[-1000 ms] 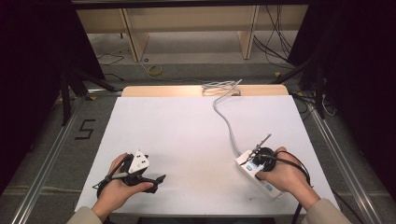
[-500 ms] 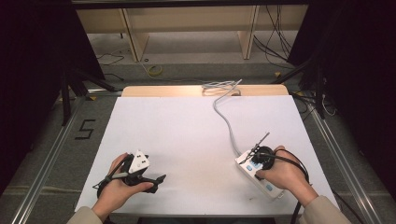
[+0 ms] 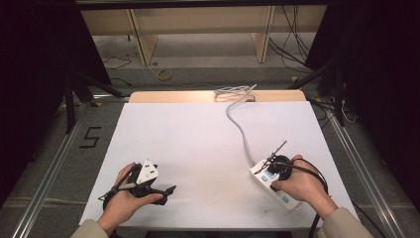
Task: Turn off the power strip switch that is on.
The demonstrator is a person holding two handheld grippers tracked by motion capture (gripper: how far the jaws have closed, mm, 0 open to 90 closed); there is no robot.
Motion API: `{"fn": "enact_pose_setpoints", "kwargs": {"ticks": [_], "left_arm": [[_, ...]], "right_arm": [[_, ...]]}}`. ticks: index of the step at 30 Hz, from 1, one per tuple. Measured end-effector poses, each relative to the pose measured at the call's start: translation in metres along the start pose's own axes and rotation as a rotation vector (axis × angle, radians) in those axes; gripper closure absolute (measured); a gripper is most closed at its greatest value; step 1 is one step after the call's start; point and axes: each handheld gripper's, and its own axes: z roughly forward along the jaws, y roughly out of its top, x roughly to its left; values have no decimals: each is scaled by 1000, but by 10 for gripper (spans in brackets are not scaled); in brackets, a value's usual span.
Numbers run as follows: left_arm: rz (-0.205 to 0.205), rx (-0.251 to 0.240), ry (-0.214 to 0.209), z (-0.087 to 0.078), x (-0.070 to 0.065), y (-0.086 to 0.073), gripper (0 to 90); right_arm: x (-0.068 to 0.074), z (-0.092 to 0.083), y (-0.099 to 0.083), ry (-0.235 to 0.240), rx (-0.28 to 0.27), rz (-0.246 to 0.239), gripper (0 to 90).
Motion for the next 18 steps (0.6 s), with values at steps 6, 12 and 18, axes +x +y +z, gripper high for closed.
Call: {"fn": "enact_pose_setpoints", "kwargs": {"ticks": [6, 12, 18], "left_arm": [[0, 1, 0, 0, 0, 0, 82], [0, 0, 0, 0, 0, 0, 82], [-4, -3, 1, 0, 0, 0, 82]], "right_arm": [[0, 0, -1, 4, -6, 9, 900], [0, -1, -1, 4, -7, 10, 900], [0, -1, -1, 1, -4, 6, 900]]}}
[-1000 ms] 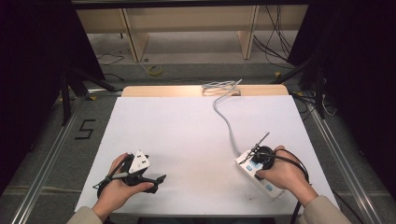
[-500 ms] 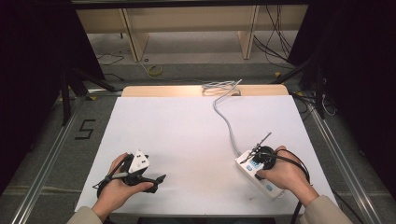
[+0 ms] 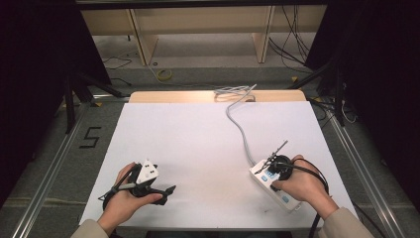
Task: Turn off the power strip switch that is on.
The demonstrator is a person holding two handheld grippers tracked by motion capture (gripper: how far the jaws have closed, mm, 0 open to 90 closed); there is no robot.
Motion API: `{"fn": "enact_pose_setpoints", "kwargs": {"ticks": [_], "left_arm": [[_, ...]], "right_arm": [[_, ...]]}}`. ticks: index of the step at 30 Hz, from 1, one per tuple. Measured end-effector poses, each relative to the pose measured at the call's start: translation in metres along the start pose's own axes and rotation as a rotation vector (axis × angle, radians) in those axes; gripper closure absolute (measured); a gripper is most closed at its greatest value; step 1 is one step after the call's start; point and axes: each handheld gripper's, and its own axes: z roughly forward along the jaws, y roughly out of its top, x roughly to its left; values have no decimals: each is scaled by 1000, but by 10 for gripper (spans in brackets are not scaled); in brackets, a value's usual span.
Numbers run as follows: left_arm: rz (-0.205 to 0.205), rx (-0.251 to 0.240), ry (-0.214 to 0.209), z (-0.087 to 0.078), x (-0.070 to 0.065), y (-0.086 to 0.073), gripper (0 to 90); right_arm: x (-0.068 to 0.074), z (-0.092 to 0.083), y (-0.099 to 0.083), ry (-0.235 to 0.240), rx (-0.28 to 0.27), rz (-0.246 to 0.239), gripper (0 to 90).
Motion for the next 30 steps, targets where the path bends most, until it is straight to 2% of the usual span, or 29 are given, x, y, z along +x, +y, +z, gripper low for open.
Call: {"fn": "enact_pose_setpoints", "kwargs": {"ticks": [30], "left_arm": [[5, 4, -1, 0, 0, 0, 82]], "right_arm": [[1, 0, 1, -10, -1, -13, 900]]}}
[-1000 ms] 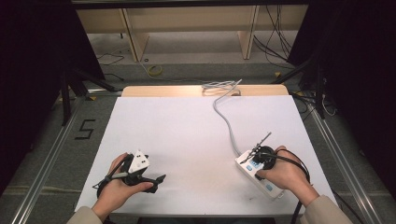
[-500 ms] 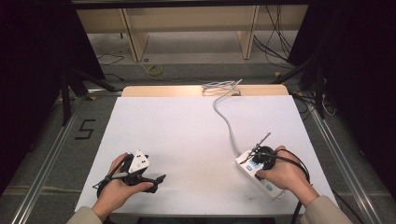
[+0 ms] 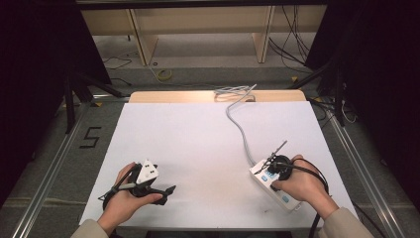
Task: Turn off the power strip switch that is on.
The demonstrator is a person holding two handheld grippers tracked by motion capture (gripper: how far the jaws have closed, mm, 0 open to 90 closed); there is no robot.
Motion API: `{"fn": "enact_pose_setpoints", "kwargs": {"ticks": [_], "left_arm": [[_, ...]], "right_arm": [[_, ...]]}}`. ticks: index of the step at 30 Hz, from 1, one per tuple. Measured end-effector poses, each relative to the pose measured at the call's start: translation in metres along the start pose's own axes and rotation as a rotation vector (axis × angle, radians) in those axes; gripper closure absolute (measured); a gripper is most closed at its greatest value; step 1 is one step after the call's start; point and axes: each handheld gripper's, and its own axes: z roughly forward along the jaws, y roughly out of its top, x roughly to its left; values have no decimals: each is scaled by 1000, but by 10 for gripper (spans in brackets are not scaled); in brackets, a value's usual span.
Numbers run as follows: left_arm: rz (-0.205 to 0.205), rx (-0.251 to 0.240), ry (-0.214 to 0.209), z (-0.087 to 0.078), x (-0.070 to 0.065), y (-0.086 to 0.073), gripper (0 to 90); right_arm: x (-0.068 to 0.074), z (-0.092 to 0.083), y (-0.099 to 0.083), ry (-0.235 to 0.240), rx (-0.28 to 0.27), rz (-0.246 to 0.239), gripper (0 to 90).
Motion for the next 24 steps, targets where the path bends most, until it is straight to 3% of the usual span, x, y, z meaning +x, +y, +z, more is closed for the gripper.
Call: {"fn": "enact_pose_setpoints", "kwargs": {"ticks": [24], "left_arm": [[-1, -1, 0, 0, 0, 0, 82]], "right_arm": [[-1, -4, -1, -2, -34, 4, 900]]}}
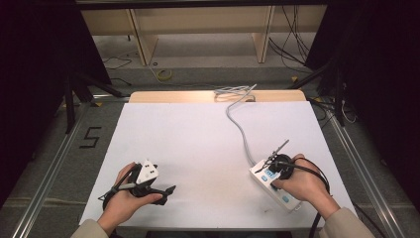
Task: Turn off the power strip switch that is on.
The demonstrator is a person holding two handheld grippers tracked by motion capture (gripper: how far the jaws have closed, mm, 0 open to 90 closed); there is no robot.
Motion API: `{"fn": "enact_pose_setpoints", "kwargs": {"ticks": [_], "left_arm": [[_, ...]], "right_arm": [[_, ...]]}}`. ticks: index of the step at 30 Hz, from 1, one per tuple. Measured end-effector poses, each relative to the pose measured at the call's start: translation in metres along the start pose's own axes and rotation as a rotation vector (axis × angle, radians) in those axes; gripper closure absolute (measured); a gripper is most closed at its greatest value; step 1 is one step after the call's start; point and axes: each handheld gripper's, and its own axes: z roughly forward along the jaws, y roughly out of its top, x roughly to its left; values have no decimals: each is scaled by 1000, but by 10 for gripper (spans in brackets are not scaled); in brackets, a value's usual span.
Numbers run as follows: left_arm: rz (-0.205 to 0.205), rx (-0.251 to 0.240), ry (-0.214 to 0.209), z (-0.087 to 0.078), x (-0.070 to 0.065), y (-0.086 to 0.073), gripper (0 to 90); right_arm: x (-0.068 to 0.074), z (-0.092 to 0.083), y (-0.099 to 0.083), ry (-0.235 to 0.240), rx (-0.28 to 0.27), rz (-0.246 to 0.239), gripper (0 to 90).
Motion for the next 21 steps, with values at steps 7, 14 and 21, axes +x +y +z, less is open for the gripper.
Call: {"fn": "enact_pose_setpoints", "kwargs": {"ticks": [7, 14, 21], "left_arm": [[-3, -3, 2, 0, 0, 0, 82], [-1, 1, 0, 0, 0, 0, 82], [-1, 2, 0, 0, 0, 0, 83]], "right_arm": [[1, -2, -1, -1, -47, -8, 900], [0, -6, -3, -1, -132, -12, 900], [-4, -11, -9, -2, -244, 10, 900]]}}
